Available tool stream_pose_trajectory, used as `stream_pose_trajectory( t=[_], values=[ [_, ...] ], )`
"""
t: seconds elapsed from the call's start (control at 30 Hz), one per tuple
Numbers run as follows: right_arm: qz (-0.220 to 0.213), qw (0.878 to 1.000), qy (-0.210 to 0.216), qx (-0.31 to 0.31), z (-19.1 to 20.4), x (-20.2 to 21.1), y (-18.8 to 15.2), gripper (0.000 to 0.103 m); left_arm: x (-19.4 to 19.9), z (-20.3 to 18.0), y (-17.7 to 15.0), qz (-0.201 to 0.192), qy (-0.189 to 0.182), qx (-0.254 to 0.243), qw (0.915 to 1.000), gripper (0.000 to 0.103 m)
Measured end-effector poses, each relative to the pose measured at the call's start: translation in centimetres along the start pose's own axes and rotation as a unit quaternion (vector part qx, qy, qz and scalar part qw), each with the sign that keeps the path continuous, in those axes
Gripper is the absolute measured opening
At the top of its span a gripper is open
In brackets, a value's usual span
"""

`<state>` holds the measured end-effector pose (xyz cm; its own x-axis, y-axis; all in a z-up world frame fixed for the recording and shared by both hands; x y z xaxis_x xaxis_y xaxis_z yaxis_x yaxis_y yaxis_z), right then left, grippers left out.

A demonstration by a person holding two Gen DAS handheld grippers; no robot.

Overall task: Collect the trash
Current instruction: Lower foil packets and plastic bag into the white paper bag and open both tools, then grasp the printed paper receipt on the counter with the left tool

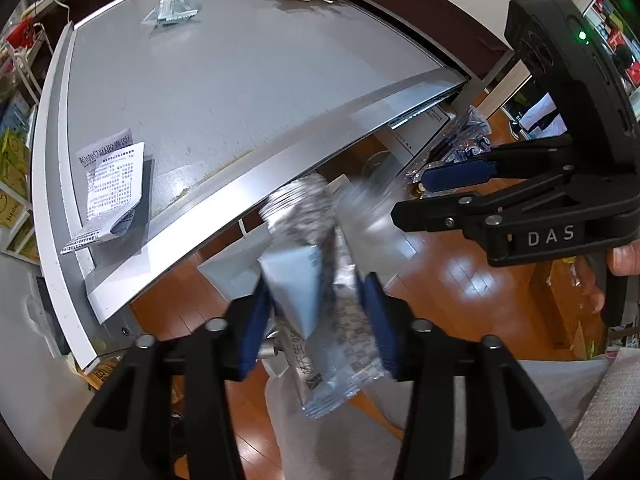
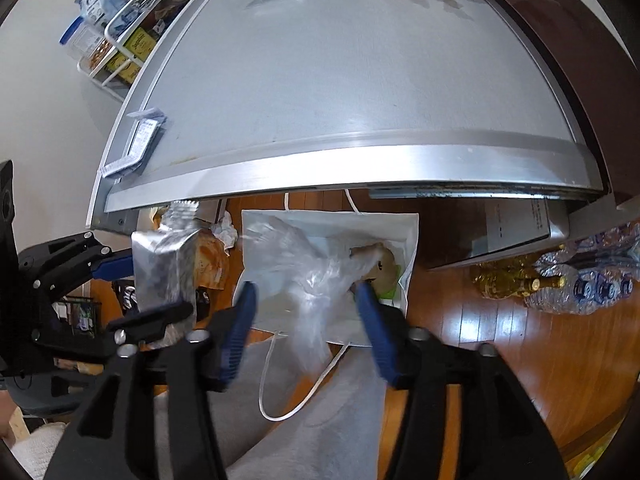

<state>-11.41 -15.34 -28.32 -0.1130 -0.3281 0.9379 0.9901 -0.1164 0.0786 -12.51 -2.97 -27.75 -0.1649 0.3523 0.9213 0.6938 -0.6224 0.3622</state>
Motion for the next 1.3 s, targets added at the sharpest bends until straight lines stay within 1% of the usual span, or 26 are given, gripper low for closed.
stream_pose_trajectory(
  t=[0.03, 0.07, 0.1, 0.23, 0.33, 0.37, 0.43, 0.47, 0.5, 0.57, 0.63, 0.7, 0.73, 0.77, 0.83, 0.87, 0.93, 0.97, 1.0, 1.07, 1.13, 1.23, 1.27, 1.3],
  values=[
    [0.002, 1.000, -0.001, -0.002, -0.1, -0.1, 0.1, 0.058, 0.0, 0.2, 0.0, 0.000, -0.006, 0.005, 1.0000, 0.053],
    [0.002, 1.000, -0.002, -0.002, -0.2, -0.1, 0.0, 0.059, 0.1, 0.4, 0.0, 0.001, -0.015, 0.010, 0.9998, 0.059],
    [0.003, 1.000, -0.005, -0.002, -0.3, 0.0, 0.0, 0.059, 0.1, 0.6, 0.0, 0.001, -0.017, 0.014, 0.9998, 0.061],
    [0.001, 1.000, -0.008, 0.000, -0.4, 0.8, -0.1, 0.062, 0.6, 0.9, -0.1, 0.007, -0.014, 0.018, 0.9997, 0.062],
    [-0.007, 1.000, -0.016, 0.008, -0.4, 2.1, -0.6, 0.066, 1.4, 1.1, -0.6, 0.009, -0.003, 0.016, 0.9998, 0.063],
    [-0.010, 1.000, -0.020, 0.010, -0.4, 2.4, -0.7, 0.069, 1.6, 1.0, -0.6, 0.009, 0.001, 0.017, 0.9998, 0.066],
    [-0.017, 0.999, -0.026, 0.015, -0.4, 3.6, -1.1, 0.072, 2.4, 1.2, -1.0, 0.006, 0.010, 0.024, 0.9996, 0.067],
    [-0.019, 0.999, -0.025, 0.015, -0.4, 4.1, -1.2, 0.073, 2.7, 1.4, -1.0, 0.004, 0.012, 0.028, 0.9995, 0.067],
    [-0.022, 0.999, -0.024, 0.015, -0.3, 4.6, -1.3, 0.076, 3.5, 1.7, -1.2, 0.000, 0.017, 0.035, 0.9992, 0.067],
    [-0.041, 0.999, -0.018, 0.019, 0.2, 6.4, -1.4, 0.081, 4.6, 1.8, -1.0, -0.012, 0.027, 0.041, 0.9987, 0.067],
    [-0.063, 0.997, -0.017, 0.031, 0.9, 8.2, -1.3, 0.082, 6.3, 2.0, -0.7, -0.033, 0.055, 0.039, 0.9972, 0.068],
    [-0.092, 0.994, -0.020, 0.049, 1.9, 9.8, -0.8, 0.083, 8.0, 2.4, -0.2, -0.056, 0.116, 0.026, 0.9914, 0.080],
    [-0.100, 0.993, -0.022, 0.055, 2.3, 10.3, -0.5, 0.084, 8.3, 2.6, 0.2, -0.062, 0.136, 0.021, 0.9885, 0.082],
    [-0.110, 0.992, -0.024, 0.063, 2.8, 10.8, 0.0, 0.085, 8.6, 3.1, 0.6, -0.065, 0.164, 0.012, 0.9842, 0.083],
    [-0.123, 0.989, -0.022, 0.076, 3.6, 11.4, 1.0, 0.088, 8.1, 4.1, 1.0, -0.051, 0.181, 0.007, 0.9821, 0.083],
    [-0.127, 0.988, -0.021, 0.081, 3.9, 11.4, 1.4, 0.089, 7.7, 4.5, 1.1, -0.045, 0.184, 0.007, 0.9820, 0.083],
    [-0.134, 0.986, -0.022, 0.092, 4.6, 11.4, 2.6, 0.089, 6.7, 5.4, 1.4, -0.039, 0.183, 0.006, 0.9823, 0.083],
    [-0.137, 0.986, -0.023, 0.097, 5.0, 11.4, 3.2, 0.089, 6.6, 5.8, 1.4, -0.039, 0.174, 0.009, 0.9840, 0.083],
    [-0.140, 0.985, -0.022, 0.101, 5.2, 11.3, 3.7, 0.089, 6.1, 6.4, 1.4, -0.040, 0.150, 0.019, 0.9877, 0.083],
    [-0.141, 0.984, -0.022, 0.106, 5.8, 11.1, 4.3, 0.089, 6.3, 7.1, 1.0, -0.046, 0.130, 0.028, 0.9901, 0.083],
    [-0.141, 0.984, -0.021, 0.111, 6.3, 10.9, 4.9, 0.089, 5.7, 7.4, 1.0, -0.041, 0.126, 0.041, 0.9904, 0.083],
    [-0.139, 0.984, -0.015, 0.113, 6.7, 10.5, 5.2, 0.089, 5.4, 7.5, 1.0, -0.051, 0.109, 0.049, 0.9915, 0.081],
    [-0.138, 0.984, -0.015, 0.113, 6.8, 10.4, 5.2, 0.089, 5.1, 7.6, 1.1, -0.051, 0.100, 0.050, 0.9925, 0.073],
    [-0.137, 0.984, -0.014, 0.113, 6.8, 10.4, 5.3, 0.089, 4.8, 7.7, 1.1, -0.047, 0.092, 0.051, 0.9934, 0.063]
  ],
)
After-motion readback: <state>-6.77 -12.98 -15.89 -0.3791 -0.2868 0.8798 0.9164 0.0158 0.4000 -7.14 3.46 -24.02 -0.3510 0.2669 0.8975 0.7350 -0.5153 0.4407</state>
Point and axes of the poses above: each gripper's, at about its wrist camera, not at the fingertips, and x roughly against the way its jaws point, z to its left, y to its top, the point moved 2 cm from there along -x, roughly the way its jaws point, and after that the axes turned 12 degrees about -x, right-handed, at the moved point
